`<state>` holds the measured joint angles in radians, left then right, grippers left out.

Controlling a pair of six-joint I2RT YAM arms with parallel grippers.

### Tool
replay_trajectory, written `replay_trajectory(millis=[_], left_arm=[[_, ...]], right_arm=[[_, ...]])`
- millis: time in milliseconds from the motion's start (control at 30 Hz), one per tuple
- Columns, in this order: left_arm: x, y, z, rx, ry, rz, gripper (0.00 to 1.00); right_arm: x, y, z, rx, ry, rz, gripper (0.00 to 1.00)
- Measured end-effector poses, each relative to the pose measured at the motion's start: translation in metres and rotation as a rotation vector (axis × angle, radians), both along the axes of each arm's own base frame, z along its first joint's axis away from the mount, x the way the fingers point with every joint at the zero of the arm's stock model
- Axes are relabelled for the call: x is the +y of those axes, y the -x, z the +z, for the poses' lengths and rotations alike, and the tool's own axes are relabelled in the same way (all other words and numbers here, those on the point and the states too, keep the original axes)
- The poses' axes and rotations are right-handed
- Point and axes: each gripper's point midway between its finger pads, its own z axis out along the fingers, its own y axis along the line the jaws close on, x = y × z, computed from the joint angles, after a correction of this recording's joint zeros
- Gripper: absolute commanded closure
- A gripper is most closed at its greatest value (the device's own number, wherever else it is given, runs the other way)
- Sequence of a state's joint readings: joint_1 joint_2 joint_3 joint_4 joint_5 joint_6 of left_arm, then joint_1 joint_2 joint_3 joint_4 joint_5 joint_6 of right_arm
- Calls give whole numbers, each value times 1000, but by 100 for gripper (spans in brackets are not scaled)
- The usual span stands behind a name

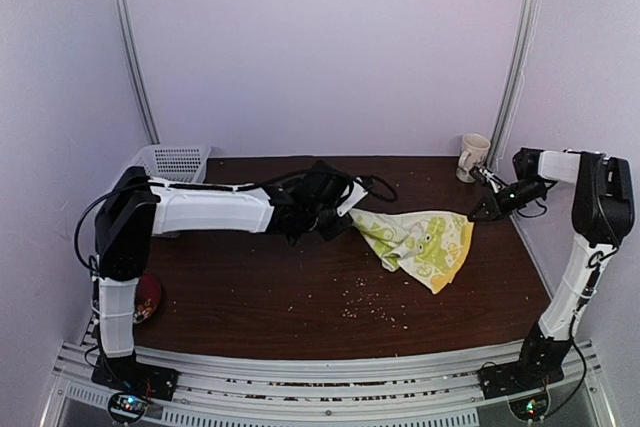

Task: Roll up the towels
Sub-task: Pick up the bin, then fold the towel at the center of the board.

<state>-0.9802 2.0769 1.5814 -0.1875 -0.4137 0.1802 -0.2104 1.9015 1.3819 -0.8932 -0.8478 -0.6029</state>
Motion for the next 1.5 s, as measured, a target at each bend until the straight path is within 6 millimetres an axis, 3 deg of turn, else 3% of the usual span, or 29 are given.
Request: replay_trajectory(millis=[167,300,433,633,900,1033,1133,1200,1300,1500], left_arm=[[32,-8,75,-70,70,91,100],[66,-4,123,-119,105,160,100],[96,11,153,-143,127,202,100],[136,50,173,-142,169,206,100],[147,114,180,-112,221,149,100],[162,118,175,-109,210,201,100],[169,110,163,-114,171,241,100],[171,95,146,-97,128,271,100],[174,55,105,-37,63,317,100],[167,-13,-7,133,-113,317,100]], right_arm=[[24,-8,71,-275,183,70,100],[19,-4,142,-524,308,52,100],[13,12,191,-706,406,41,100],[13,57,229,-889,500,84,100],[34,121,249,-1013,486,219,100],[41,129,247,-1003,440,224,100],[40,110,228,-923,409,211,100],[39,88,205,-840,391,203,100],[41,54,156,-694,368,197,100],[48,3,58,-460,419,206,100]])
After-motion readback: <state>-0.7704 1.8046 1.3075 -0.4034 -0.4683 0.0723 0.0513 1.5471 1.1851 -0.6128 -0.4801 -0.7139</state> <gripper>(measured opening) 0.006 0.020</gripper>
